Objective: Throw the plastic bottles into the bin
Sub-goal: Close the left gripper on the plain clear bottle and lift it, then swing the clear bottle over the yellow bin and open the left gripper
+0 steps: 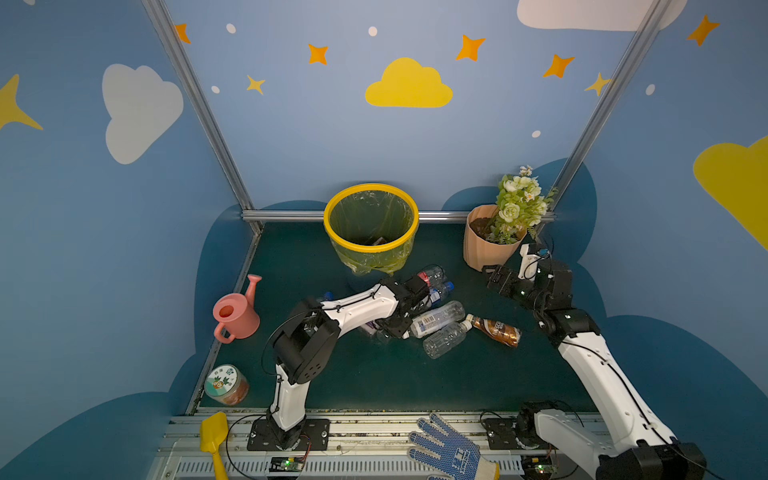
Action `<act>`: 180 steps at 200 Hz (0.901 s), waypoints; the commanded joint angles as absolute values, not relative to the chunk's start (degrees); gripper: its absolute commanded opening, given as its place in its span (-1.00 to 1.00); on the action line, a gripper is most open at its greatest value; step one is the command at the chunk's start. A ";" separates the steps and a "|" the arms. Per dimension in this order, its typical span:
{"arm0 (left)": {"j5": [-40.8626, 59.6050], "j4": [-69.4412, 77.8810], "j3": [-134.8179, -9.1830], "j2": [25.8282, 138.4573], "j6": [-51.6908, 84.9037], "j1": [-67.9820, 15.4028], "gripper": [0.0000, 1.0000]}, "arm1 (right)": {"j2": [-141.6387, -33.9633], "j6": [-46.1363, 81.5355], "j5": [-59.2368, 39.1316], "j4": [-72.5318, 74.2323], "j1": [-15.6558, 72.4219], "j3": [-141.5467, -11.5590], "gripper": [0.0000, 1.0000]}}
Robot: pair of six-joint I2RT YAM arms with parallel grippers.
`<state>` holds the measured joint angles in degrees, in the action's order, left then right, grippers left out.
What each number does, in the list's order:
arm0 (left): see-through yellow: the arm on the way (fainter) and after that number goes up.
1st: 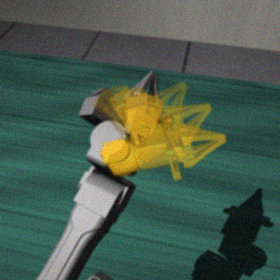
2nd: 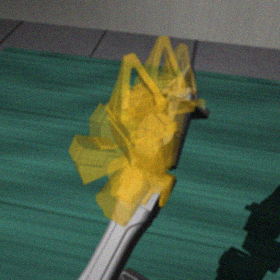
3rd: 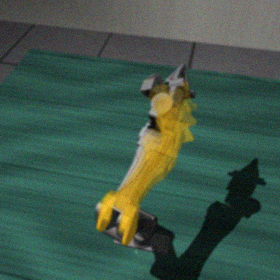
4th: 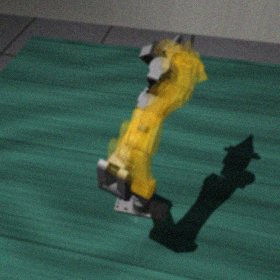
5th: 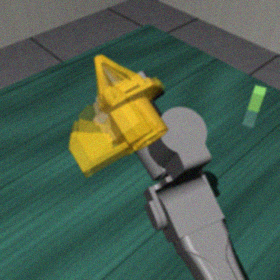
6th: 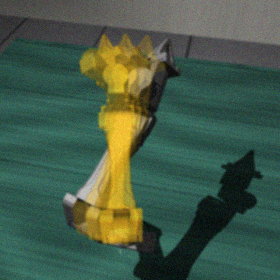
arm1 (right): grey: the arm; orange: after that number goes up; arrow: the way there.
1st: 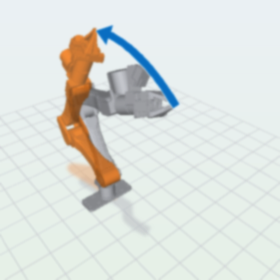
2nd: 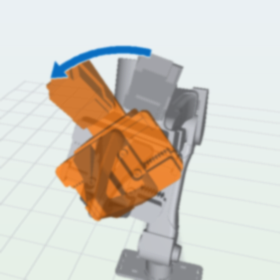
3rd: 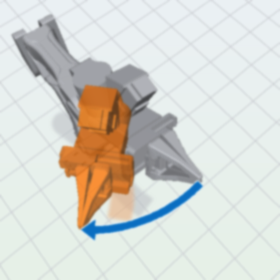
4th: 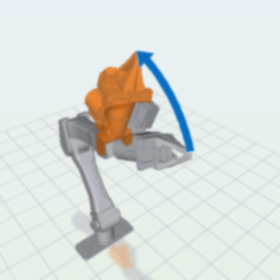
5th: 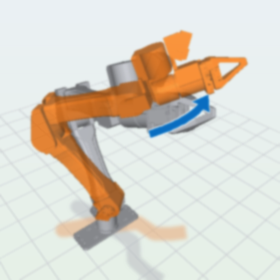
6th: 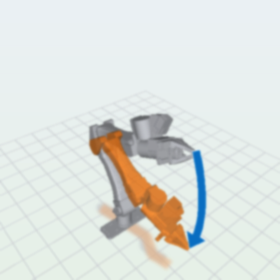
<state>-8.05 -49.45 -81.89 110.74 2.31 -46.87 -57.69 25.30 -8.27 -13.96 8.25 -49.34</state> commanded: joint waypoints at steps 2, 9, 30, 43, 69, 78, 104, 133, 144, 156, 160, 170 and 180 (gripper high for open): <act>-8.67 -49.05 -80.55 106.89 4.17 -46.56 -0.28 | -56.43 25.58 -8.79 -13.45 7.85 -48.96 0.87; -8.98 -48.83 -80.34 105.64 4.62 -46.61 -0.28 | -56.43 25.56 -8.79 -13.48 7.89 -48.89 0.87; -9.89 -48.27 -79.94 101.59 5.82 -46.67 -0.29 | -56.33 25.64 -8.74 -13.37 7.74 -48.89 0.87; -10.93 -47.84 -79.60 98.90 6.48 -46.90 -0.30 | -56.34 25.58 -8.77 -13.27 7.72 -48.87 0.87; -12.80 -45.46 -78.34 92.65 6.76 -48.24 -0.28 | -56.43 25.92 -8.74 -13.03 7.70 -48.78 0.87; -13.50 -44.40 -77.77 90.38 6.87 -48.67 -0.29 | -56.56 26.01 -8.79 -12.88 7.65 -48.80 0.87; -16.59 -41.71 -77.45 83.44 5.73 -49.99 -0.31 | -56.82 26.32 -9.03 -12.52 7.65 -48.92 0.87; -20.84 -33.45 -76.20 74.07 0.31 -52.06 -0.33 | -57.28 26.78 -9.44 -12.04 7.65 -49.00 0.87; -24.69 -29.99 -75.92 70.70 -2.97 -53.32 -0.33 | -57.39 26.93 -9.53 -11.95 7.65 -48.98 0.87; -28.94 -26.02 -76.05 67.48 -8.35 -55.10 -0.35 | -57.48 27.06 -9.62 -11.96 7.65 -48.96 0.87; -30.11 -24.15 -75.96 66.42 -10.61 -55.88 -0.35 | -57.48 27.14 -9.67 -12.02 7.66 -48.96 0.87; -32.18 -19.00 -75.56 63.78 -16.70 -57.81 -0.36 | -57.39 27.14 -9.58 -12.04 7.65 -48.94 0.87; -34.02 -13.08 -75.09 61.70 -22.94 -59.61 -0.37 | -57.39 27.31 -9.58 -12.10 7.69 -48.95 0.87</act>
